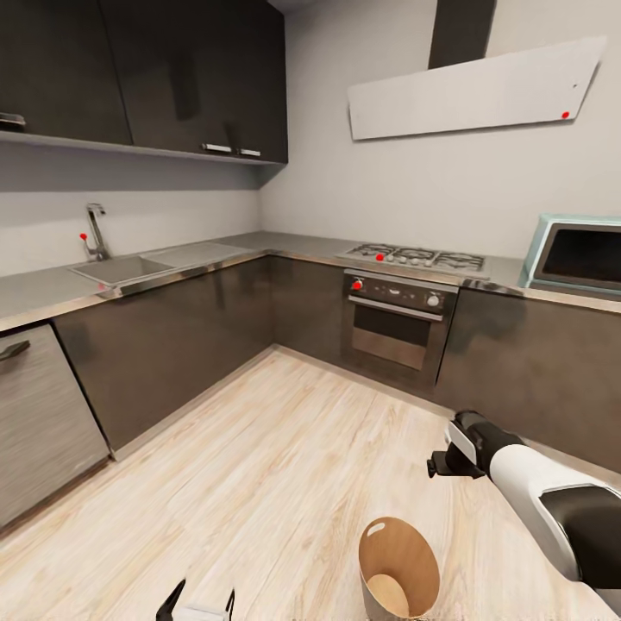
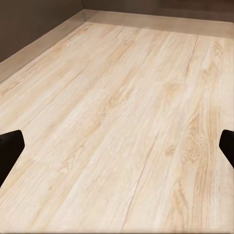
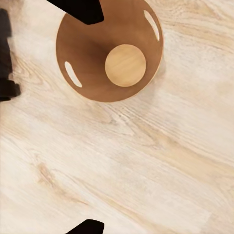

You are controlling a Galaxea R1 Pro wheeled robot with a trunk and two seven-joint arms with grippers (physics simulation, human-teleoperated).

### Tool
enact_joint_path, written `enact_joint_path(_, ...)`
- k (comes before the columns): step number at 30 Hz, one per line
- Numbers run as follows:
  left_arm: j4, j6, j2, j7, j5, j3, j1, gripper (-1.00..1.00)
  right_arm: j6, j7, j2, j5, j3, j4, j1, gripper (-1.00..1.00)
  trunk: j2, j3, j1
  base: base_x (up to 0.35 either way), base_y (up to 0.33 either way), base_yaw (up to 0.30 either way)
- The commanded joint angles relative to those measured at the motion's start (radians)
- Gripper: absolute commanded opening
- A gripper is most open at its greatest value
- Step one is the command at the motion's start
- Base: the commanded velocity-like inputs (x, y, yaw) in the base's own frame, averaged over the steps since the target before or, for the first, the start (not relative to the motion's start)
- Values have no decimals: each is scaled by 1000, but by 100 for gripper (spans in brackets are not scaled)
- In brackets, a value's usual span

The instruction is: Put the three can of soda from the living room inside the tash can in the kitchen.

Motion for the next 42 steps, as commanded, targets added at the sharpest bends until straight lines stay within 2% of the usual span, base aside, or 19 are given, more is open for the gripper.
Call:
enact_joint_path(1, 0, 0, 0, 0, 0, 0, 0, 100, 0, 0, 1, 0, 0, 0, 0, 100, -7, -5, 4, 0, 0, 0)
enact_joint_path(31, -1, 1, 0, 1, 4, 0, -2, 100, -2, -1, 2, 2, 2, 0, 3, 100, -217, -145, 119, 0, 0, 0)
enact_joint_path(34, -6, 12, 2, -4, 17, 3, -35, 100, -2, -1, 7, 2, 3, -1, 3, 100, -238, -159, 130, 0, 0, 0)
enact_joint_path(36, -10, 41, 2, -6, 33, 3, -58, 100, -2, -1, 8, 2, 3, -2, 3, 100, -252, -168, 138, 0, 0, 0)
enact_joint_path(37, -14, 96, 6, -9, 50, 4, -86, 100, -2, -1, 9, 2, 4, -2, 3, 100, -259, -173, 142, 0, 0, 0)
enact_joint_path(39, -17, 163, 12, -12, 66, 4, -125, 100, -2, -1, 9, 2, 5, -2, 3, 100, -273, -182, 150, 0, 0, 0)
enact_joint_path(40, -19, 227, 23, -18, 86, 4, -165, 100, -2, -1, 9, 2, 6, -2, 3, 100, -280, -187, 153, 0, 0, 0)
enact_joint_path(42, -21, 280, 39, -32, 114, 4, -204, 100, -2, -1, 9, 2, 7, -2, 3, 100, -294, -196, 161, 0, 0, 0)
